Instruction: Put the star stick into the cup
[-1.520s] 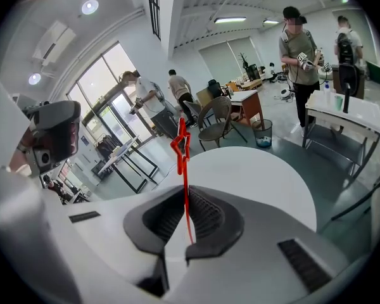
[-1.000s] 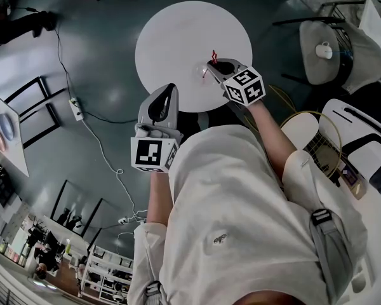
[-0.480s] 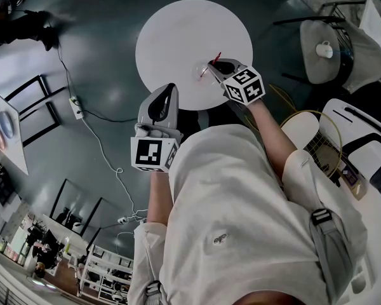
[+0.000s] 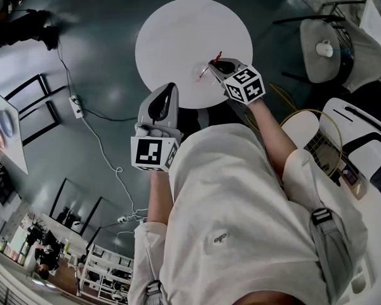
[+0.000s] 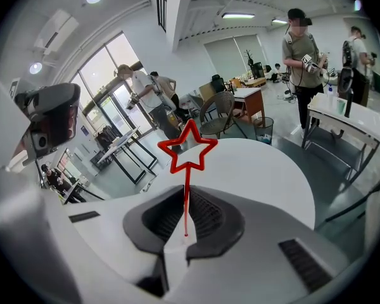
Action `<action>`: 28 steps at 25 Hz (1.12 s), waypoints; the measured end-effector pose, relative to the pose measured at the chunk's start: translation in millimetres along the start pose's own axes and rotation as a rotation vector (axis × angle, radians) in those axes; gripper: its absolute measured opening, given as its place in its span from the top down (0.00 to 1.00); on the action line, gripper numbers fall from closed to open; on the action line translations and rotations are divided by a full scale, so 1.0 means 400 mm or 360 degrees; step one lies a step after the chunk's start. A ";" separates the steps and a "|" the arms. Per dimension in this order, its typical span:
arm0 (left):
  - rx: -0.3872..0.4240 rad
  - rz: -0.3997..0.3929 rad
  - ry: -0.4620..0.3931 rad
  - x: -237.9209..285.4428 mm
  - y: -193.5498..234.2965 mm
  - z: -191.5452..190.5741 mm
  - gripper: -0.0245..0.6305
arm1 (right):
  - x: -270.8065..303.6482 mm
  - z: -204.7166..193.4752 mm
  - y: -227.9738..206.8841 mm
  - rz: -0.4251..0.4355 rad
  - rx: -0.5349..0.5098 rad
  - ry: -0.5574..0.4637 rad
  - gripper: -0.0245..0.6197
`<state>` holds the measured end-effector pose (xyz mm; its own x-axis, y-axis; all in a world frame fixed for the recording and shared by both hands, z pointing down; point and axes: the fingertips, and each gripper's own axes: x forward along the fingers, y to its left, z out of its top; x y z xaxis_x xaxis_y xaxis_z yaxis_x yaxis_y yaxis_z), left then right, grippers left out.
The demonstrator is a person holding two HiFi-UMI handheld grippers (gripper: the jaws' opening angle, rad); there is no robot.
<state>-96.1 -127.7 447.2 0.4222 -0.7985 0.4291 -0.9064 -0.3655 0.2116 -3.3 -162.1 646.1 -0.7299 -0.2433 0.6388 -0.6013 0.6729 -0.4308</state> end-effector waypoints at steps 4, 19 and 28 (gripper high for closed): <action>-0.0001 0.0002 0.0000 0.002 -0.003 -0.002 0.95 | 0.000 -0.008 -0.004 -0.0001 0.0005 0.0013 0.91; -0.0002 -0.0003 -0.0003 0.005 -0.001 0.003 0.95 | 0.001 -0.018 -0.007 -0.0001 0.0010 0.0045 0.89; -0.0004 -0.0004 0.0000 0.004 0.003 0.000 0.95 | 0.003 -0.023 -0.006 -0.0003 0.0013 0.0056 0.88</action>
<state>-96.6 -129.4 448.3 0.4244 -0.7976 0.4286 -0.9053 -0.3664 0.2146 0.1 -157.8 653.8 -0.7168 -0.2198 0.6618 -0.6055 0.6669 -0.4343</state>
